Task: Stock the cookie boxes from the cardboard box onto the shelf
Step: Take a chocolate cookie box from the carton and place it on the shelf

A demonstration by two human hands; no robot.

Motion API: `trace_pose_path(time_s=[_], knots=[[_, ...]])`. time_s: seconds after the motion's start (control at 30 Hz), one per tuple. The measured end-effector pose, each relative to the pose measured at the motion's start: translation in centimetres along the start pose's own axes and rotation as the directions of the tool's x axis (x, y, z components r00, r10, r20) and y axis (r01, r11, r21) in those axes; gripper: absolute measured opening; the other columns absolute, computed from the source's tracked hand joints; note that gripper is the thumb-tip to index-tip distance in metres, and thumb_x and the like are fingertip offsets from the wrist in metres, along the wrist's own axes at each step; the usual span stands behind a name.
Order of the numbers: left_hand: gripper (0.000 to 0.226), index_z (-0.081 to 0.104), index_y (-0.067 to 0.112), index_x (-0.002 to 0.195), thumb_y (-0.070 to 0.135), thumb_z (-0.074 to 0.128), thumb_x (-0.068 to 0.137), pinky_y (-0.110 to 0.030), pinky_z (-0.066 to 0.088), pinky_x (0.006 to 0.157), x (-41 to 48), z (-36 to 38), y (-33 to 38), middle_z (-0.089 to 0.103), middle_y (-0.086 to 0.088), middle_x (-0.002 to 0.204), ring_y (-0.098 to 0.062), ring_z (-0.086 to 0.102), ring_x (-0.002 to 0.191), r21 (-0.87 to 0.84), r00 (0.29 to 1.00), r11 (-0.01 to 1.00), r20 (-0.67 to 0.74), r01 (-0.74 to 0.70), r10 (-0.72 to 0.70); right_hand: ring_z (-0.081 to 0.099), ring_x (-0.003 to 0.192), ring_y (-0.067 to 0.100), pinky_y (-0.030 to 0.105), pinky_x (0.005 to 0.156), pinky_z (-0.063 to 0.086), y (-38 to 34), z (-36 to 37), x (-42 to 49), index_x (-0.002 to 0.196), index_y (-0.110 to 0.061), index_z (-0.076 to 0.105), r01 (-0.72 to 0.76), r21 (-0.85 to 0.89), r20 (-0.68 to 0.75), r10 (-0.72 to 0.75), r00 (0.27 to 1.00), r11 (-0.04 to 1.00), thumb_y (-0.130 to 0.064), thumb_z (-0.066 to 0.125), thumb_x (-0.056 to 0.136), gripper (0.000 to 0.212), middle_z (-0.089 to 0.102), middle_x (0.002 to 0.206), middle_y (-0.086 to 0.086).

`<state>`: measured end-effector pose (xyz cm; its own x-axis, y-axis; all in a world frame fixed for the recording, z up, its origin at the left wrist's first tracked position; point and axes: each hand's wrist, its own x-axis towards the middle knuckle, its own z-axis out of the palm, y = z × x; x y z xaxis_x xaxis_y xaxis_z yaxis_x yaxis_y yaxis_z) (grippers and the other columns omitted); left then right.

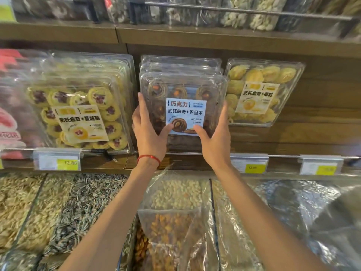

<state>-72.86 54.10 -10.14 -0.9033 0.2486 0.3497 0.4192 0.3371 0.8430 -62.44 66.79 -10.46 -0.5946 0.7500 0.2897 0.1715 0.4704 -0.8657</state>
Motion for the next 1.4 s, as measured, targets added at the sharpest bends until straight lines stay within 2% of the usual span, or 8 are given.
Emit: trace_pose_path(time_s=[0.2, 0.43, 0.53, 0.77, 0.87, 0.93, 1.07, 1.4], knots=[[0.113, -0.009, 0.029, 0.157, 0.012, 0.076, 0.084, -0.041, 0.027, 0.114, -1.5, -0.6, 0.5, 0.019, -0.009, 0.159, -0.030, 0.027, 0.142, 0.128, 0.999, 0.992, 0.042, 0.020, -0.025, 0.007, 0.156, 0.018, 0.017, 0.112, 0.005, -0.9, -0.6, -0.8, 0.160, -0.012, -0.016, -0.076, -0.123, 0.116, 0.090, 0.989, 0.990, -0.019, 0.067, 0.097, 0.105, 0.003, 0.171, 0.002], [0.107, -0.004, 0.021, 0.157, 0.001, 0.071, 0.085, -0.040, 0.021, 0.118, -5.7, -2.7, 2.0, 0.006, -0.008, 0.162, -0.029, 0.016, 0.148, 0.155, 0.993, 0.987, 0.109, 0.035, -0.053, 0.001, 0.157, 0.018, 0.018, 0.113, 0.006, -2.5, -2.9, -4.8, 0.160, -0.014, -0.018, -0.113, -0.169, 0.207, 0.147, 0.967, 0.979, -0.012, 0.060, 0.101, 0.098, -0.006, 0.171, 0.002], [0.094, 0.008, 0.020, 0.157, 0.002, 0.069, 0.087, -0.039, 0.024, 0.119, -8.6, -3.5, 3.3, 0.011, -0.007, 0.160, -0.028, 0.020, 0.146, 0.146, 0.989, 0.989, 0.143, 0.028, -0.049, 0.014, 0.156, 0.022, 0.029, 0.122, 0.019, -3.3, -4.9, -7.3, 0.163, -0.014, -0.005, -0.125, -0.123, 0.204, 0.148, 0.968, 0.985, -0.016, 0.059, 0.101, 0.088, 0.006, 0.170, 0.004], [0.071, 0.029, 0.020, 0.152, 0.002, 0.061, 0.091, -0.027, 0.029, 0.108, -16.0, -4.9, 5.9, 0.033, -0.007, 0.149, -0.023, 0.035, 0.137, 0.054, 0.961, 0.998, 0.273, 0.041, -0.054, 0.049, 0.132, 0.017, 0.037, 0.111, 0.044, -4.0, -9.7, -14.3, 0.152, -0.016, 0.040, -0.127, -0.024, 0.164, 0.129, 0.978, 0.992, -0.017, 0.062, 0.099, 0.057, 0.050, 0.147, 0.003], [0.065, 0.039, 0.017, 0.147, 0.003, 0.064, 0.088, -0.031, 0.033, 0.112, -18.8, -5.3, 5.8, 0.043, -0.004, 0.143, -0.023, 0.043, 0.132, 0.001, 0.930, 1.000, 0.367, -0.007, 0.006, 0.061, 0.107, 0.006, 0.019, 0.096, 0.049, -4.0, -11.5, -18.0, 0.141, -0.016, 0.055, -0.165, 0.029, 0.104, 0.161, 0.981, 0.986, -0.013, 0.061, 0.097, 0.044, 0.065, 0.128, -0.001], [0.060, 0.044, 0.015, 0.142, 0.004, 0.064, 0.087, -0.040, 0.040, 0.110, -20.6, -5.4, 5.7, 0.050, -0.002, 0.138, -0.022, 0.049, 0.127, -0.056, 0.897, 0.998, 0.439, -0.036, 0.057, 0.060, 0.096, -0.007, 0.003, 0.082, 0.044, -4.0, -12.6, -20.9, 0.134, -0.015, 0.061, -0.183, 0.035, 0.035, 0.182, 0.983, 0.982, -0.009, 0.061, 0.096, 0.038, 0.069, 0.120, -0.002], [0.054, 0.047, 0.019, 0.139, 0.009, 0.066, 0.089, -0.042, 0.047, 0.102, -24.8, -6.3, 6.1, 0.053, 0.000, 0.136, -0.014, 0.053, 0.116, -0.172, 0.784, 0.985, 0.608, -0.027, 0.128, 0.058, 0.095, -0.011, -0.001, 0.078, 0.041, -4.3, -13.9, -27.3, 0.129, -0.012, 0.065, -0.252, 0.072, -0.109, 0.258, 0.960, 0.965, -0.009, 0.062, 0.097, 0.032, 0.069, 0.113, -0.004], [0.044, 0.051, 0.023, 0.133, 0.011, 0.061, 0.092, -0.027, 0.050, 0.093, -37.4, -10.4, 7.5, 0.059, 0.004, 0.127, -0.011, 0.059, 0.110, -0.310, 0.388, 0.949, 0.870, -0.050, 0.305, 0.066, 0.097, 0.004, 0.013, 0.083, 0.050, -5.4, -17.2, -46.5, 0.120, -0.018, 0.069, -0.437, 0.199, -0.486, 0.475, 0.733, 0.877, -0.012, 0.063, 0.098, 0.024, 0.072, 0.113, -0.002]])
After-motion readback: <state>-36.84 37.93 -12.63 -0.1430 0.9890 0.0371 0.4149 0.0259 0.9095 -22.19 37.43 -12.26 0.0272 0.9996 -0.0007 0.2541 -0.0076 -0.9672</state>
